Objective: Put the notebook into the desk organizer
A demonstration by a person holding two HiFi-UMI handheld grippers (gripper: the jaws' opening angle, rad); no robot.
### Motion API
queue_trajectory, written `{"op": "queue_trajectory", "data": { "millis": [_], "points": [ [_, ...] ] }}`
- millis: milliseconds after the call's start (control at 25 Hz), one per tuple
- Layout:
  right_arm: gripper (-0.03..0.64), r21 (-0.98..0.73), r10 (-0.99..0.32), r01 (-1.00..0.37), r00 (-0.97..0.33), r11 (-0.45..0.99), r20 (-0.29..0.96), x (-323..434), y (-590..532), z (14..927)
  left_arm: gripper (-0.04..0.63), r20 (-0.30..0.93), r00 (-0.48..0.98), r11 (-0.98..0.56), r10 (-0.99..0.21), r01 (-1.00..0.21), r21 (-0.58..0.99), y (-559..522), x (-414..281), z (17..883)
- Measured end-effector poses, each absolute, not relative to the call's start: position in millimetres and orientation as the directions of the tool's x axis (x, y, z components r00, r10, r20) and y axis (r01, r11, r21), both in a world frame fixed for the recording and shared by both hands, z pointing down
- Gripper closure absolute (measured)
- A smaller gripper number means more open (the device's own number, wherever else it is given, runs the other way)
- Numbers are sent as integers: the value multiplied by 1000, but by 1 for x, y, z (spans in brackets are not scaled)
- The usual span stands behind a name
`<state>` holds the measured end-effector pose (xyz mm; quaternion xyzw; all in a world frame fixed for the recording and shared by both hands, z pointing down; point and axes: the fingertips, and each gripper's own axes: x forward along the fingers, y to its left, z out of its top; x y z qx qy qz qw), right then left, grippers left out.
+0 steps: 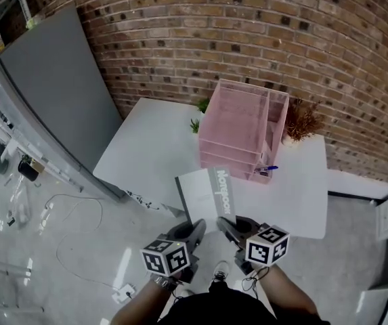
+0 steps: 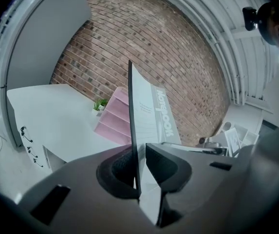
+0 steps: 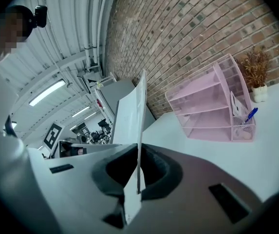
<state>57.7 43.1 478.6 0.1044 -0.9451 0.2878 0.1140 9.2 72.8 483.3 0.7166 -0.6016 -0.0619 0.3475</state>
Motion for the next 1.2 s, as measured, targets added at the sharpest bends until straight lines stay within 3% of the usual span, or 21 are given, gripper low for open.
{"op": "queue_trajectory", "data": {
  "millis": [680, 1200],
  "points": [
    [600, -628, -97, -282, -945, 725, 312, 73, -23, 518, 548, 409, 303, 6, -861, -798, 603, 6, 25, 519],
    [601, -760, -145, -378, -923, 529, 358, 61, -60, 568, 548, 497, 435, -46, -751, -785, 618, -39, 8, 563]
  ]
}}
